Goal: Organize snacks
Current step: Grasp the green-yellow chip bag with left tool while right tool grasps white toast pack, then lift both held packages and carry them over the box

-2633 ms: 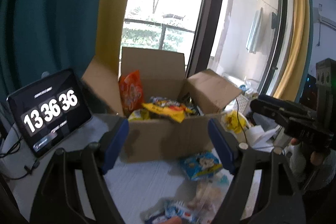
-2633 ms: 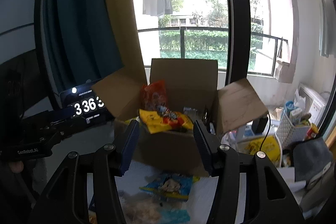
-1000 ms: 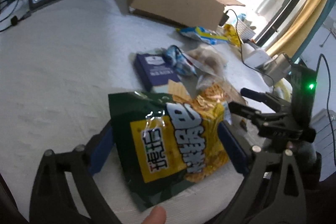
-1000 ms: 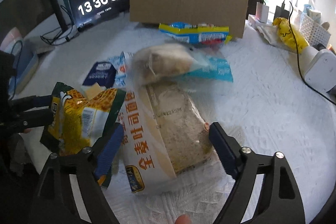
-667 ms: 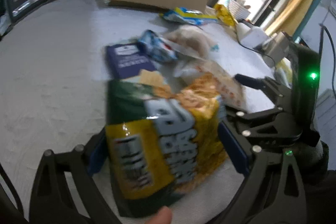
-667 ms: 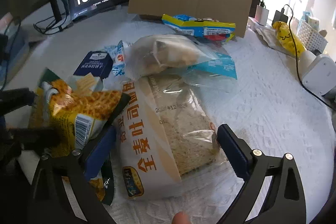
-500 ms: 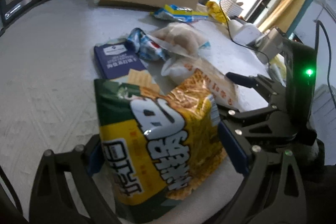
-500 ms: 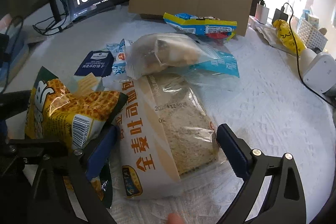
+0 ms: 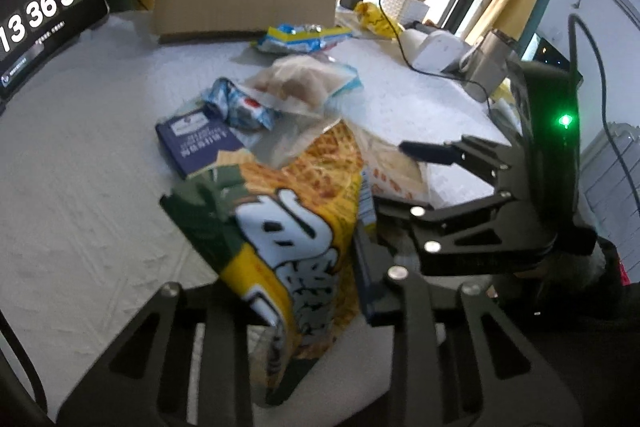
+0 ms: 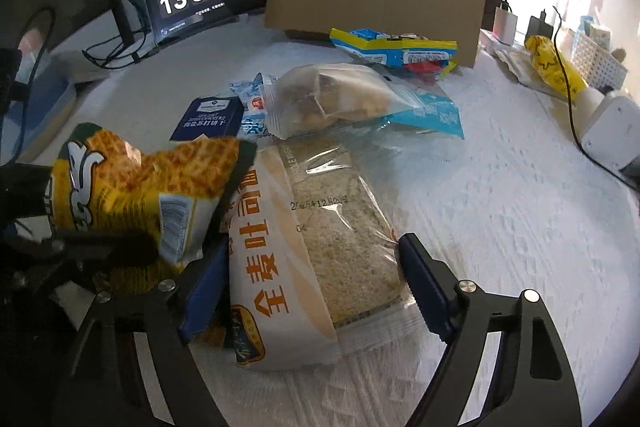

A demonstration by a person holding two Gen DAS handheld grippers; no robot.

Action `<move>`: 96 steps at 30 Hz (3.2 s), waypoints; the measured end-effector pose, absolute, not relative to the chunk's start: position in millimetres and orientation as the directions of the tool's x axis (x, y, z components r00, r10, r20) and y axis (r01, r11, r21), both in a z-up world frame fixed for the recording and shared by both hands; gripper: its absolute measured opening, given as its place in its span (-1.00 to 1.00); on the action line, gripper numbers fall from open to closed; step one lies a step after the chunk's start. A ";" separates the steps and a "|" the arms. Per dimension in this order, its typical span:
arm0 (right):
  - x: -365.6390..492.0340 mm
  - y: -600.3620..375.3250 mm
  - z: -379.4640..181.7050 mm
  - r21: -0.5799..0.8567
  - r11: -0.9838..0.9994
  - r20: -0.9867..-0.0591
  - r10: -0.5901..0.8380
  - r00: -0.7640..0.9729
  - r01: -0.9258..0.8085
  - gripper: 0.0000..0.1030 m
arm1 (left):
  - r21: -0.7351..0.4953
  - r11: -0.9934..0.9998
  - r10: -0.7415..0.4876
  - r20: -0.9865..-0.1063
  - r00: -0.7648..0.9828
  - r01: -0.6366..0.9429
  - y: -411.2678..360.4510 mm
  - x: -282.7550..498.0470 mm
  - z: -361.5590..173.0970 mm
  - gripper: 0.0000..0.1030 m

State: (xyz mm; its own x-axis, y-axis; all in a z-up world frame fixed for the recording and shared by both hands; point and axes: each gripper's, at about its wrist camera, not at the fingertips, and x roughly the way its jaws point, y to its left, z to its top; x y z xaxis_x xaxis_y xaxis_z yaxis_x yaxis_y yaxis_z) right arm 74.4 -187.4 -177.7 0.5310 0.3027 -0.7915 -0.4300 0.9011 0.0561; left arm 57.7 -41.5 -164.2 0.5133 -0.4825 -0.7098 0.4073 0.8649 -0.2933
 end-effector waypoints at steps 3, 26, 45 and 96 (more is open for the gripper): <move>69.9 -193.5 -168.9 0.068 0.902 -0.781 0.314 0.540 -0.427 0.64 | -0.287 0.870 -0.476 -0.697 0.536 0.401 -37.3 56.9 -158.2 -0.46; 102.0 -234.2 -86.0 0.053 0.930 -0.641 0.311 0.702 -0.364 0.64 | -0.188 0.928 -0.370 -0.585 0.722 0.323 -4.4 82.3 -101.6 -0.50; 161.3 -238.5 -53.5 0.021 0.935 -0.581 0.299 0.757 -0.354 0.64 | -0.144 0.960 -0.281 -0.466 0.839 0.242 20.9 144.6 -51.4 -0.50; 366.2 -209.9 23.7 0.048 0.949 -0.416 0.303 0.857 -0.312 0.65 | -0.021 0.986 -0.166 -0.322 0.932 0.168 3.9 364.0 6.3 -0.47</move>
